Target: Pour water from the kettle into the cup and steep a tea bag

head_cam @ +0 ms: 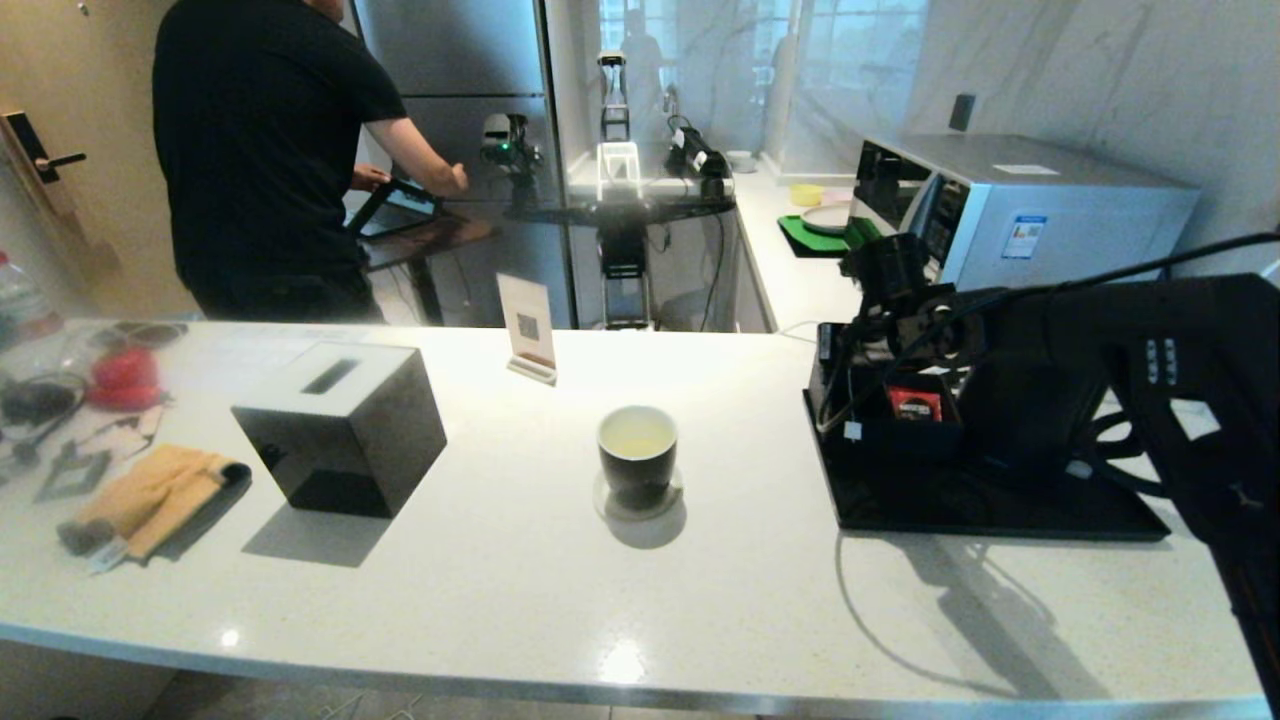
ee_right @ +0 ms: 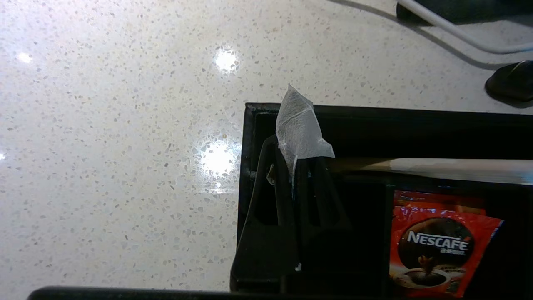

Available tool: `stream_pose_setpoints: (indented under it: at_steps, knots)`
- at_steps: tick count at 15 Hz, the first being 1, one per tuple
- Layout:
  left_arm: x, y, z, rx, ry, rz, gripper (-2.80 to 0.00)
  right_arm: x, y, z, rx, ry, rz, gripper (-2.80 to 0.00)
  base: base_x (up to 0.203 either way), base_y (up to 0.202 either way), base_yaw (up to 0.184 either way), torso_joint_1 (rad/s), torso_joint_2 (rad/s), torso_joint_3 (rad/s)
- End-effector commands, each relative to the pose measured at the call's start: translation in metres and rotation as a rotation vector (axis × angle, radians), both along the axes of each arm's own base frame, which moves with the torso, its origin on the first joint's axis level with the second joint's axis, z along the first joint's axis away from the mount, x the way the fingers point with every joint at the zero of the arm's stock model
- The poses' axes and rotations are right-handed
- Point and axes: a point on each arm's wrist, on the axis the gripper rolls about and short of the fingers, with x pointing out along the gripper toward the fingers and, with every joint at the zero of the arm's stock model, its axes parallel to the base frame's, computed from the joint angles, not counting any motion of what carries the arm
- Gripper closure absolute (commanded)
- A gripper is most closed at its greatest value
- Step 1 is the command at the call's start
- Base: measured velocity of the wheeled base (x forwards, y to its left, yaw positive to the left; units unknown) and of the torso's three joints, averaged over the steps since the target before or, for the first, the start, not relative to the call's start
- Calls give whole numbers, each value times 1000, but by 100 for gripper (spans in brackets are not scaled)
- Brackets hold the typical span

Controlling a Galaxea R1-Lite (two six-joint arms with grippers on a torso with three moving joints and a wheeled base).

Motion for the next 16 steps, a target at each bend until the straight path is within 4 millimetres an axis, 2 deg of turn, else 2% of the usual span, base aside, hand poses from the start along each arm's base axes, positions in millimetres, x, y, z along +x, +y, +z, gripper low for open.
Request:
stream_pose_setpoints:
  at_steps: [1, 10, 16]
  knots:
    - [0, 0, 0, 0, -1, 0, 0, -5, 0, 13, 5, -24, 2, 0, 0, 0, 0, 0, 0, 0]
    - [0, 0, 0, 0, -1, 0, 0, -26, 6, 52, 17, -93, 10, 0, 0, 0, 0, 0, 0, 0]
    - [0, 0, 0, 0, -1, 0, 0, -60, 7, 86, 30, -140, 36, 0, 0, 0, 0, 0, 0, 0]
